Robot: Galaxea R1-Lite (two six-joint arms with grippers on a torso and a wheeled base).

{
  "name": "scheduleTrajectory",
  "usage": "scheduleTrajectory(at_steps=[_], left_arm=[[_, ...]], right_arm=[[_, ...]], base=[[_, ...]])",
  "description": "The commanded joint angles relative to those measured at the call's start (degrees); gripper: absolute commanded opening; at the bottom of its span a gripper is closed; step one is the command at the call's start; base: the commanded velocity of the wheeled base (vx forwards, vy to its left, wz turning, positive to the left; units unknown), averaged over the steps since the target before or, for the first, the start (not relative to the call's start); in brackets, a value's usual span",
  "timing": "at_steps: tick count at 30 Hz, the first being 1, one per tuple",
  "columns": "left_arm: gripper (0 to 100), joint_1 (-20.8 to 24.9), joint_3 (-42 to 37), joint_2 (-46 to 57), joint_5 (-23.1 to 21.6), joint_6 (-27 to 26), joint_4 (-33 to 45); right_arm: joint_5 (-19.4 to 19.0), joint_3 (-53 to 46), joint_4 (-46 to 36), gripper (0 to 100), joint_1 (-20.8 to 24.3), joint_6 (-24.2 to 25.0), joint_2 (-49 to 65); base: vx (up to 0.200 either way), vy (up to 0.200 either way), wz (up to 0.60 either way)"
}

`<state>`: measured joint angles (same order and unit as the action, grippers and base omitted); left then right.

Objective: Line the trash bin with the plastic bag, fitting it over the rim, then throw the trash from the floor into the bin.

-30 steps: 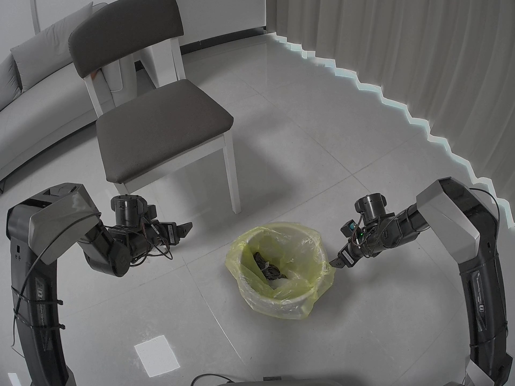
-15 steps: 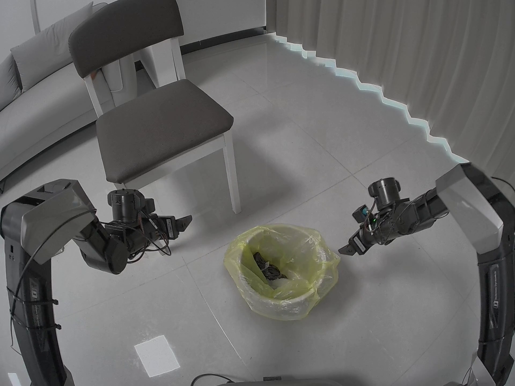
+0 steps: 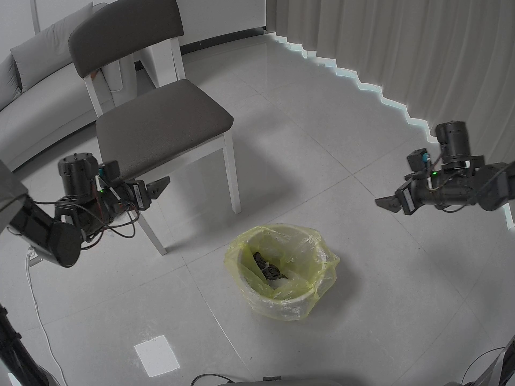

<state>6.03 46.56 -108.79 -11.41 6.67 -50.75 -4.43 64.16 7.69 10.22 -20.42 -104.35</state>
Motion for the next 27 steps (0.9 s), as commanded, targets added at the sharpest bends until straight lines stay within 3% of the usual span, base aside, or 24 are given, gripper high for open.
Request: scheduleTrajectory(at_steps=[1,8,11,14,15,16,18,19,20,22,24,27], left_arm=[[100,-0.8,-13.6,27.3,-0.7,-0.3,2.8],[100,-0.7,-21.9,51.4,-2.7,-0.1,13.7],[100,-0.4,-24.7,70.6,-5.6,0.0,29.5],[100,0.3,-24.8,86.8,-6.3,0.0,44.8],[100,0.4,-24.8,87.5,-6.3,0.0,45.7],[100,0.4,-24.1,96.7,-6.4,0.0,55.0],[100,0.5,-23.5,103.9,-6.1,-0.5,62.4],[100,0.5,-23.5,103.9,-6.1,-0.5,62.4],[100,0.3,-21.4,103.1,0.4,1.4,66.3],[100,0.3,-20.4,103.3,7.5,5.3,66.2],[100,0.2,-19.9,103.3,7.7,6.3,66.1],[100,-2.9,-20.5,103.8,4.4,6.1,66.2]], right_arm=[[3.5,-17.5,5.5,100,-0.1,7.0,28.5],[6.4,-30.4,5.8,100,-0.6,9.2,50.5],[6.9,-33.5,0.7,100,-1.3,9.0,65.0],[6.7,-32.0,-10.9,100,-2.0,9.2,76.6],[6.7,-31.9,-11.5,100,-2.0,9.2,77.2],[6.5,-30.8,-18.9,100,-2.0,9.1,84.4],[6.0,-30.1,-25.2,100,-3.7,9.2,90.5],[6.0,-30.1,-25.2,100,-3.7,9.2,90.5],[4.8,-30.0,-29.9,100,-6.0,9.8,95.3],[3.2,-30.5,-33.1,100,-7.3,10.8,99.4],[1.8,-30.6,-34.9,100,-9.3,14.2,102.3],[-1.4,-31.3,-36.4,100,-10.2,18.6,104.3]], base=[[0.000,0.000,0.00],[0.000,0.000,0.00],[0.000,0.000,0.00],[0.000,0.000,0.00],[0.000,0.000,0.00],[0.000,0.000,0.00],[0.000,0.000,0.00],[0.000,0.000,0.00],[0.000,0.000,0.00],[0.000,0.000,0.00],[0.000,0.000,0.00],[0.000,0.000,0.00]])
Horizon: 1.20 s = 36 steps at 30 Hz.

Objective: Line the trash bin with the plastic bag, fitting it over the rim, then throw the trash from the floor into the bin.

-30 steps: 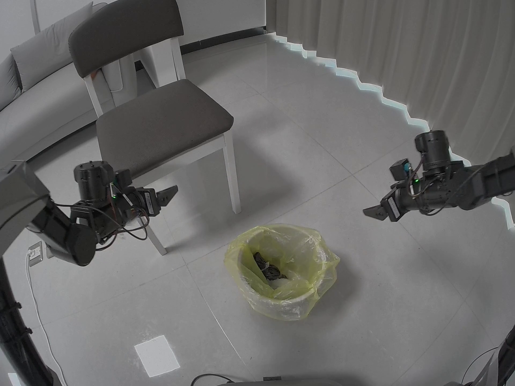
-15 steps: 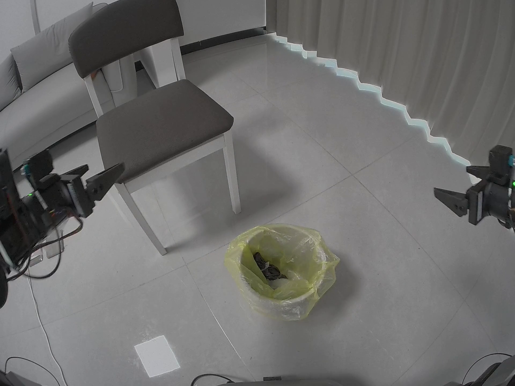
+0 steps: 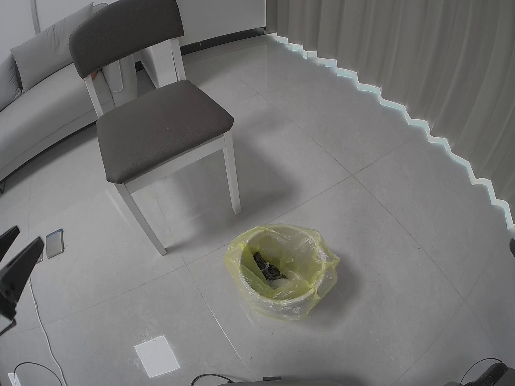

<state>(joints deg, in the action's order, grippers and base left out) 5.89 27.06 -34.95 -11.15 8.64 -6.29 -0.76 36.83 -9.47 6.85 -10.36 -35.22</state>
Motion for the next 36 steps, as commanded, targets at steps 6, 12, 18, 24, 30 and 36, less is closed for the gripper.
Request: scheduleTrajectory(at_steps=[6,12,18,24,30,36], left_arm=[[100,-6.0,-10.6,35.0,-3.0,-0.4,22.3],[100,-6.0,-27.1,35.0,8.2,-11.1,6.8],[100,-6.0,-27.1,35.0,8.3,-9.6,6.0],[100,-6.0,-27.1,35.0,8.3,-9.7,6.0],[100,-6.0,-27.1,35.0,7.9,-11.0,5.9],[100,-6.0,-27.1,35.0,12.1,-8.3,5.9]], right_arm=[[-3.8,-8.6,-18.9,100,-6.9,10.6,35.1],[-1.2,-23.4,-3.5,100,-6.9,10.9,35.1],[-3.3,-36.4,12.8,100,-6.9,11.3,35.1],[-3.7,-36.7,13.5,100,-6.9,11.7,35.1],[-4.0,-36.8,13.8,100,-6.9,7.6,35.2],[3.2,-36.8,13.8,100,-6.9,12.0,35.2]], base=[[0.000,0.000,0.00],[0.000,0.000,0.00],[0.000,0.000,0.00],[0.000,0.000,0.00],[0.000,0.000,0.00],[0.000,0.000,0.00]])
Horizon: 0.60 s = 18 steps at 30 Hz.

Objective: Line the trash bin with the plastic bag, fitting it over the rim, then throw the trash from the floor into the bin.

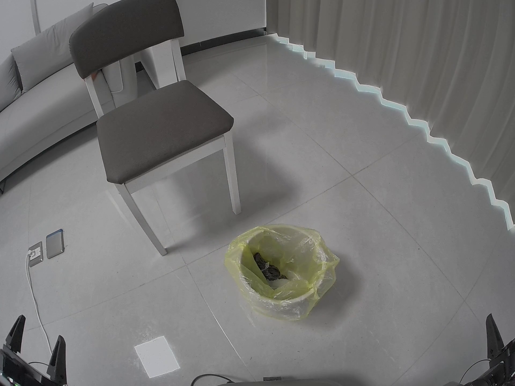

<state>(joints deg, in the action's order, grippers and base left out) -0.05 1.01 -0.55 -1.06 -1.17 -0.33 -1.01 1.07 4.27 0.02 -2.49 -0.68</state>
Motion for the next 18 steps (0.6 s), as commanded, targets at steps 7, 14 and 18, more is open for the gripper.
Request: scheduleTrajectory(at_steps=[7,14,18], left_arm=[[100,0.0,-1.0,0.5,-1.4,0.3,0.1],[100,0.0,-1.0,0.5,-2.1,-0.2,0.1],[100,0.0,-1.0,0.5,-1.0,0.4,0.1]], right_arm=[[-4.0,-1.0,-0.2,100,0.0,9.7,0.7],[-8.7,-0.9,-1.3,100,0.0,3.0,0.7],[-0.8,-0.5,-2.3,100,-0.1,2.9,0.7]], base=[[0.000,0.000,0.00],[0.000,0.000,0.00],[0.000,0.000,0.00]])
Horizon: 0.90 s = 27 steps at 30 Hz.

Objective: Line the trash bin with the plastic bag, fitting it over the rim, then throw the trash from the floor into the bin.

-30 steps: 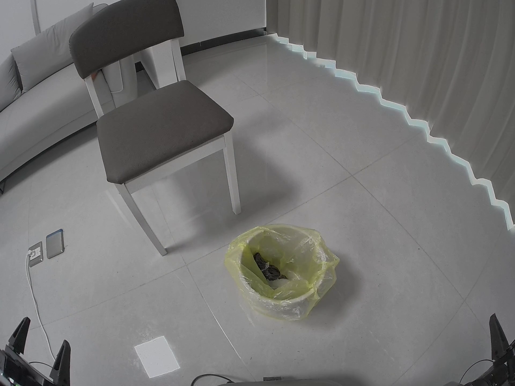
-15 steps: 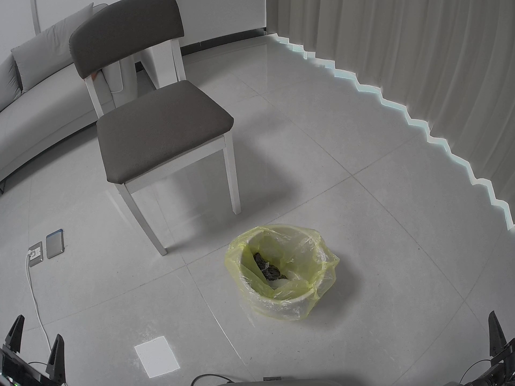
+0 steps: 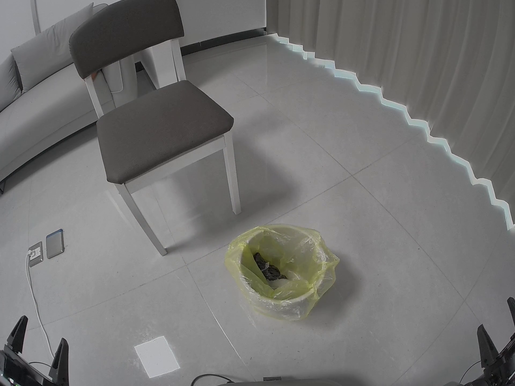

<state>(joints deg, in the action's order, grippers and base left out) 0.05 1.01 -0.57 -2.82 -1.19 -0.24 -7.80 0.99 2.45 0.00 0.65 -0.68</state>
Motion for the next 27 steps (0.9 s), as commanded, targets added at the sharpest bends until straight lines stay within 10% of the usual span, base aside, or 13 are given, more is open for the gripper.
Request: scheduleTrajectory(at_steps=[1,27], left_arm=[[100,0.0,-1.0,0.5,1.5,1.1,-0.1],[100,1.3,-1.0,-2.4,-1.4,-0.3,0.2]], right_arm=[[12.3,-0.9,-1.8,100,-0.2,0.0,0.6],[8.2,-0.9,-2.5,100,0.0,0.0,0.6]], base=[[0.000,0.000,0.00],[0.000,0.000,0.00]])
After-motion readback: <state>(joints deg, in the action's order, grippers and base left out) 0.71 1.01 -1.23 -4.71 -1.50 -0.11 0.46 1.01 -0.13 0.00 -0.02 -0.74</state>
